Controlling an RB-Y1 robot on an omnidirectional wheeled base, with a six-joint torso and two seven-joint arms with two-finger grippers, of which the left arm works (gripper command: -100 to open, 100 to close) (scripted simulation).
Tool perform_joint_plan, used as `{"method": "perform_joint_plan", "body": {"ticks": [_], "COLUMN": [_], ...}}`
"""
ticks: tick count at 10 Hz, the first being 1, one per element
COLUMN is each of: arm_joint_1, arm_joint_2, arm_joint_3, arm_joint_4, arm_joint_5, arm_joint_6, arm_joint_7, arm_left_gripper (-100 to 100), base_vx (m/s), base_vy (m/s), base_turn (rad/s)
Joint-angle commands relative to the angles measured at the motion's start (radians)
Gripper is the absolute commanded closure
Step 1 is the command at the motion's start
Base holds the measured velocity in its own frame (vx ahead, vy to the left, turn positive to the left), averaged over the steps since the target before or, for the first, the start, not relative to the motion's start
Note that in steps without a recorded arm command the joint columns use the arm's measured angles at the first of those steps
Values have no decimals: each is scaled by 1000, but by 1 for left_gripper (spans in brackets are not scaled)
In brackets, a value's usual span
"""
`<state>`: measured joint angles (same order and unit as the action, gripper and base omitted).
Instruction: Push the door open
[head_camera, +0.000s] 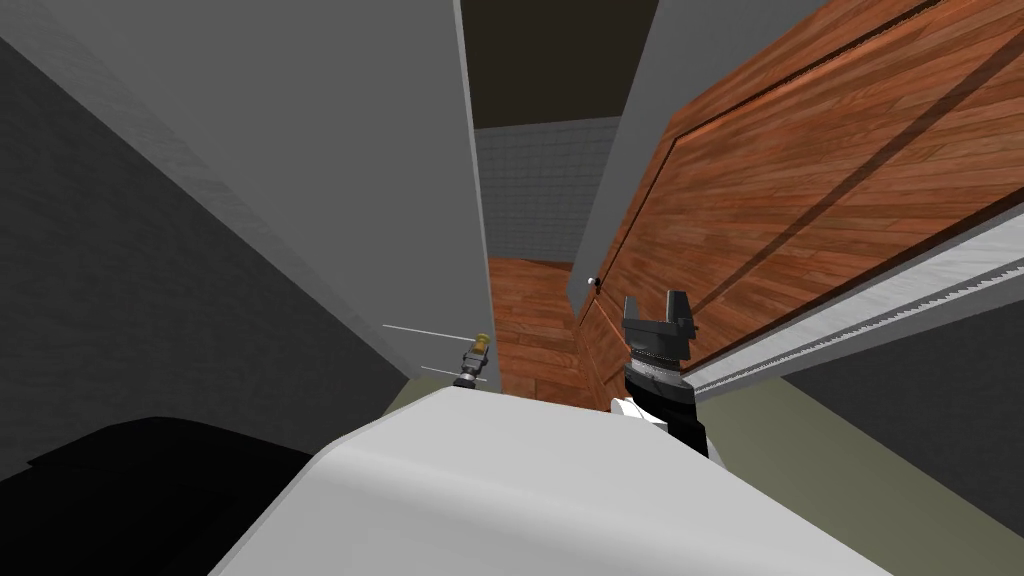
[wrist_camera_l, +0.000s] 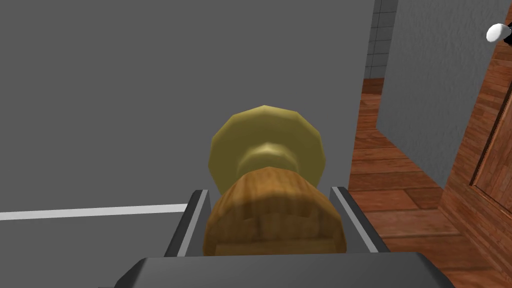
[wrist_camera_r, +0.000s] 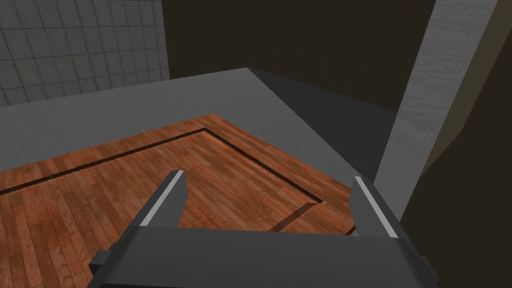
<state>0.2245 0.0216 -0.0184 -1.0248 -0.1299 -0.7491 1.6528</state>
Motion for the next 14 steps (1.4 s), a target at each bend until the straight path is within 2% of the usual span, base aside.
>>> {"method": "perform_joint_plan", "body": {"ticks": [1, 7, 14], "arm_joint_1": [-16, -34, -56], "arm_joint_2": [7, 21, 12], "arm_joint_3": [17, 79, 151], "arm_joint_4": [1, 15, 31], "arm_joint_5": [11, 59, 114], "arm_joint_6": [-8, -2, 5], "arm_joint_7": [-7, -38, -74], "arm_left_gripper": [100, 100, 100], "base_vx": [177, 206, 152], "base_vy": [-37, -54, -61], "base_turn": [37, 51, 60]}}
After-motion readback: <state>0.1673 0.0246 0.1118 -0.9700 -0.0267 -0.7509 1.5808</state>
